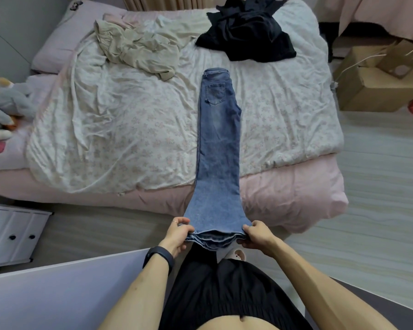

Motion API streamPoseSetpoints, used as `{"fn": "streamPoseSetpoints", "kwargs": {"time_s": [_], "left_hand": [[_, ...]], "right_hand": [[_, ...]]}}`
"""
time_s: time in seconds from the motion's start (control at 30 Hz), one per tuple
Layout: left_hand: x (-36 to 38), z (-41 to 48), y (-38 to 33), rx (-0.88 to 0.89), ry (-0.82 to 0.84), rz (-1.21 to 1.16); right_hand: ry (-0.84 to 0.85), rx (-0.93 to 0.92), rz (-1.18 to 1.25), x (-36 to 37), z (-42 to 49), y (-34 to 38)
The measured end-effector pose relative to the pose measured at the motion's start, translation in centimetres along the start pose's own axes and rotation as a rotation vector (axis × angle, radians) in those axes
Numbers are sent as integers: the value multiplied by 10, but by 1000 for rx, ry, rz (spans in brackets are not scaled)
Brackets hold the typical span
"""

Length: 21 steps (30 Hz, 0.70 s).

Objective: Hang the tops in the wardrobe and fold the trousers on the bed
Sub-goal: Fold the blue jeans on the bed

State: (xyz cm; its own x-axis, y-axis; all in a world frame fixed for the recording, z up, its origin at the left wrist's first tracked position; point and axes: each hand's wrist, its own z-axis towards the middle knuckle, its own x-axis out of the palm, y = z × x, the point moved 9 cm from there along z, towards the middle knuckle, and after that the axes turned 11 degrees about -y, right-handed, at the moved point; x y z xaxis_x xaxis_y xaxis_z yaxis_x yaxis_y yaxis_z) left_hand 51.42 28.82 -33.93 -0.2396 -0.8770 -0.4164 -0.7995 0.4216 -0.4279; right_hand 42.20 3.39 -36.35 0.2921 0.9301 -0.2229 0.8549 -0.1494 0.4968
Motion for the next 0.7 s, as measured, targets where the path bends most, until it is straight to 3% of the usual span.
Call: {"fn": "streamPoseSetpoints", "kwargs": {"time_s": [0.3,0.47,0.6,0.7], "left_hand": [[13,-9,20,-244,269,-181],[12,-9,9,15,283,-24],[4,-6,-10,253,103,77],[1,-4,-19,290,57,43]], "right_hand": [[-99,83,148,-25,1,-20],[-166,-126,142,-33,-1,-9],[-128,-129,196,-25,-1,-3],[-79,-129,230,-18,-3,6]]}}
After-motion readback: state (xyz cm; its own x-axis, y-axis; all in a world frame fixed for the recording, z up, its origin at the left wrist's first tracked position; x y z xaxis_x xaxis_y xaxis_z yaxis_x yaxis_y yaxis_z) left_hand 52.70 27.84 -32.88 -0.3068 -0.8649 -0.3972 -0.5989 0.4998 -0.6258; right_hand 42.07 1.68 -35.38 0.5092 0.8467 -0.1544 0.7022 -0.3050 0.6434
